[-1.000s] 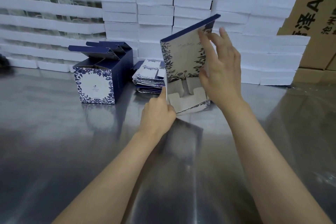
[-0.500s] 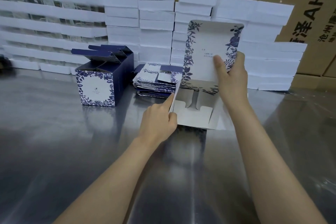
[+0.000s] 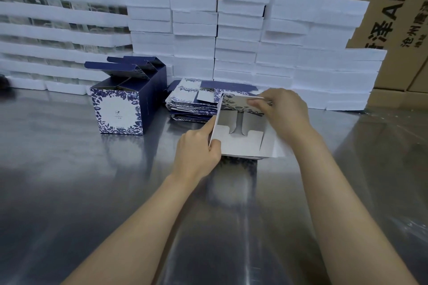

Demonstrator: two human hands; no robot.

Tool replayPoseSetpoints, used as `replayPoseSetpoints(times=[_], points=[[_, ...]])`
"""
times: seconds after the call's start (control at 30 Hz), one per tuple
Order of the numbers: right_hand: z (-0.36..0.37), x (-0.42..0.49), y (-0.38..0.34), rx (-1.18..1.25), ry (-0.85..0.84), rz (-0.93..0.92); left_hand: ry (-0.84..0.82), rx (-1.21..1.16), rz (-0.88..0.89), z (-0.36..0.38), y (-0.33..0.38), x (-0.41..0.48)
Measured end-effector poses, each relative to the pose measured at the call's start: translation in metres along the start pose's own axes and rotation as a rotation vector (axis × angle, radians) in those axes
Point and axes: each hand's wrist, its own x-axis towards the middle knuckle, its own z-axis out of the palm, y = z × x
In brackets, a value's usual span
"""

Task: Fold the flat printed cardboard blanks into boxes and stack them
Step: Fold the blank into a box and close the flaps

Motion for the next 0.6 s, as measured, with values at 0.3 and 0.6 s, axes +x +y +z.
replayPoseSetpoints(times=[0.3, 0.6], points=[[0.003, -0.004, -0.022, 0.111, 0.291, -0.386, -0.007, 0.129, -0.104, 0.007, -0.005, 0.003], [0.017, -0.007, -0.05, 0.077, -0.444, -0.047, 0.005, 0.234, -0.121, 0.004, 0.01, 0.002]])
